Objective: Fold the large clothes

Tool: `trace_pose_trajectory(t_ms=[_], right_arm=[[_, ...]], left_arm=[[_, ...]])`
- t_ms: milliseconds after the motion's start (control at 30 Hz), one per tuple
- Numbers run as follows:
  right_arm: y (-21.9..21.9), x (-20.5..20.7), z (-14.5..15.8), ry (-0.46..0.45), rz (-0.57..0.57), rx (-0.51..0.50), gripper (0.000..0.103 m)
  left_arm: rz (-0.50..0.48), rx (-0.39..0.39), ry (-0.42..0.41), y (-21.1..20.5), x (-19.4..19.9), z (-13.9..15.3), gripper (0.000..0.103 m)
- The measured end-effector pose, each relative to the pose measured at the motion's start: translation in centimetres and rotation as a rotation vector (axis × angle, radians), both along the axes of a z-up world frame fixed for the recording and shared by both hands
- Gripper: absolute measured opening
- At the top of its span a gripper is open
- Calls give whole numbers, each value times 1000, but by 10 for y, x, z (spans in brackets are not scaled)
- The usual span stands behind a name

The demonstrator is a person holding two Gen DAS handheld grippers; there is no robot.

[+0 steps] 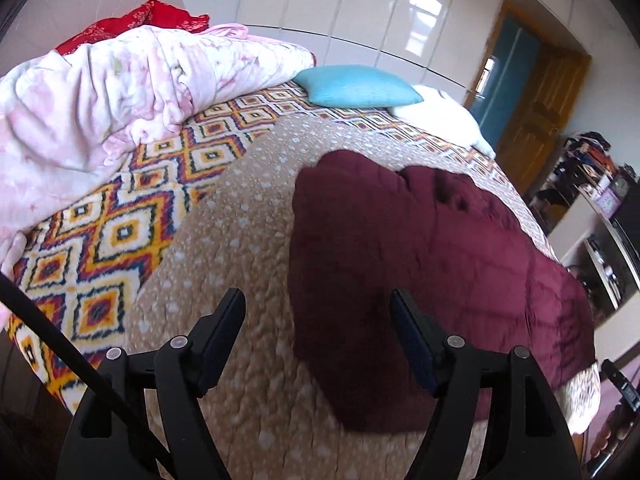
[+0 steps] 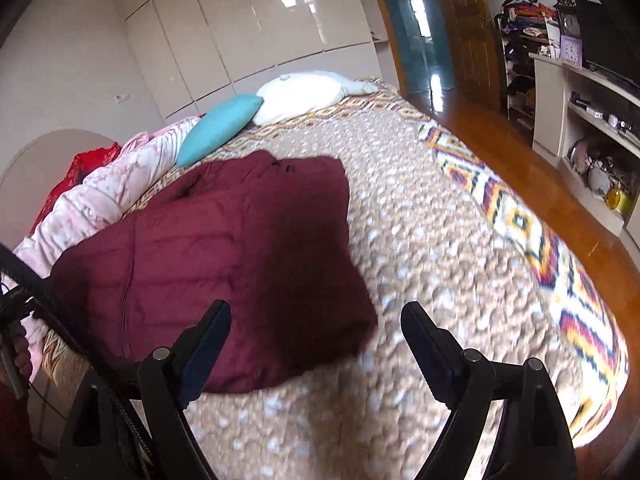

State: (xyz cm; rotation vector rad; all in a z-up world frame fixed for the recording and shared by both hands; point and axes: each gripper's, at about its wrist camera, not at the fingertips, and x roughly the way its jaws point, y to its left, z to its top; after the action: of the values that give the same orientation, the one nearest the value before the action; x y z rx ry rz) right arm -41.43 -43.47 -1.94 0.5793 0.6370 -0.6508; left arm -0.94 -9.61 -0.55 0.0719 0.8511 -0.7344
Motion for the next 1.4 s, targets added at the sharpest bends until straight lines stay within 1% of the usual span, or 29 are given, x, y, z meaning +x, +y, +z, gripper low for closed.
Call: trace_pose_trajectory(t_ms=[133, 167, 300, 367, 433, 533, 567, 633, 667, 700, 733, 767, 800, 833, 900, 1000, 1067, 1133, 1167, 1233, 1333, 1400], right_arm=[[11, -5, -21, 27, 8, 37, 90], [13, -6, -27, 25, 9, 56, 90], [17, 1, -39, -17, 52, 113, 90], [16, 10, -44, -45, 69, 131, 90], [12, 17, -49, -76, 62, 154, 90], [1, 25, -57, -149, 39, 211, 90], [-1, 27, -59, -160, 27, 224, 90], [-6, 32, -64, -177, 7, 249, 90], [-8, 34, -65, -183, 6, 259, 82], [-8, 36, -66, -182, 9, 267, 73], [-9, 39, -66, -169, 10, 274, 42], [-9, 40, -65, -158, 16, 280, 22], [-10, 40, -62, -163, 26, 284, 18], [-9, 39, -57, -174, 35, 282, 15], [-5, 37, -39, -186, 61, 253, 11], [3, 41, 2, -197, 112, 160, 10], [4, 51, 34, -197, 144, 86, 10], [-3, 67, 60, -193, 164, 32, 10], [-11, 82, 78, -185, 174, -9, 10], [-28, 109, 102, -156, 173, -84, 10], [-58, 150, 124, -110, 158, -141, 10], [-84, 179, 132, -72, 138, -163, 10]], left_arm=[[-51, -12, 44, 13, -7, -14, 74], [-78, -23, 62, 16, -9, -18, 74], [-183, -72, 119, 18, -19, -32, 74], [-233, -88, 120, 13, -25, -38, 75], [-265, -93, 115, 4, -27, -42, 75], [-291, -101, 125, -12, -25, -47, 78], [-292, -104, 129, -17, -23, -48, 78], [-265, -85, 128, -26, -20, -49, 77], [-245, -64, 122, -30, -20, -49, 59], [-207, -16, 106, -34, -19, -49, 41], [-183, 23, 90, -35, -18, -50, 18], [-167, 38, 80, -35, -17, -49, 17], [-161, 20, 87, -30, -15, -46, 14], [-159, 3, 95, -27, -15, -42, 12], [-162, -49, 100, -16, -14, -26, 12], [-171, -109, 52, -12, -15, 8, 11], [-172, -124, 11, -19, -10, 31, 11], [-169, -123, -27, -35, 2, 54, 12], [-159, -115, -47, -48, 11, 66, 12], [-133, -85, -76, -76, 34, 85, 12], [-91, -47, -68, -119, 75, 102, 12], [-46, -16, -55, -151, 106, 104, 12]])
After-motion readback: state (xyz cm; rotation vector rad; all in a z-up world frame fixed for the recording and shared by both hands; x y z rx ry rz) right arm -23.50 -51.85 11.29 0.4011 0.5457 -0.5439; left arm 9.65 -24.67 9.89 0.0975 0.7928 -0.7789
